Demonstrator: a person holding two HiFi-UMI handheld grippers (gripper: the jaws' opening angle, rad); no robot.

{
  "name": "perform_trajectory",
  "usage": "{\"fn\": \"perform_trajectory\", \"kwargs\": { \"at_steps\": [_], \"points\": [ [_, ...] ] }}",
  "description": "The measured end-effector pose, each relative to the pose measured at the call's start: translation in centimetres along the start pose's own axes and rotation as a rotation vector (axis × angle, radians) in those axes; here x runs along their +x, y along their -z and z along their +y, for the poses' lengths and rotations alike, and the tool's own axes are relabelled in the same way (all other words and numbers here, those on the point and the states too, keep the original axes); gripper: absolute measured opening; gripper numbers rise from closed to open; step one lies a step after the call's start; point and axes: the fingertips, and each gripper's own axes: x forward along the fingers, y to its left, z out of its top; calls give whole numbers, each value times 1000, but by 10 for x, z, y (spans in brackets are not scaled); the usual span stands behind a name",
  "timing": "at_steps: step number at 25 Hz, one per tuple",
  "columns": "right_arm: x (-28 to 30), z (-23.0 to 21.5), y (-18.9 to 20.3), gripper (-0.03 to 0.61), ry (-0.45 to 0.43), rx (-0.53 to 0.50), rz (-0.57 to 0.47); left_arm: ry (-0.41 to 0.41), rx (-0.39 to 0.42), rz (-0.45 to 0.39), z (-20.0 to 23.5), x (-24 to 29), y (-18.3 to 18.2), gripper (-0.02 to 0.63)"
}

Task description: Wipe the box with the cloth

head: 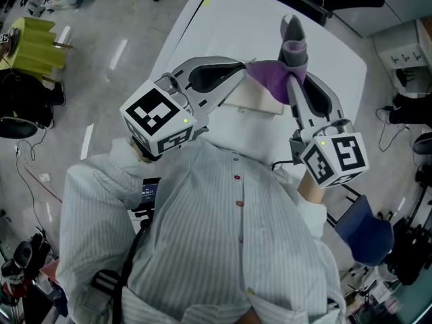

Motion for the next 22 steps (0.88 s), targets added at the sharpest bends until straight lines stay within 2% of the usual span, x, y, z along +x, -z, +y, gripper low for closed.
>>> {"fn": "perform_trajectory", "kwargs": {
  "at_steps": [22],
  "points": [
    [-6,-14,11,54,44,3,32,22,3,43,5,6,15,12]
  ]
}}
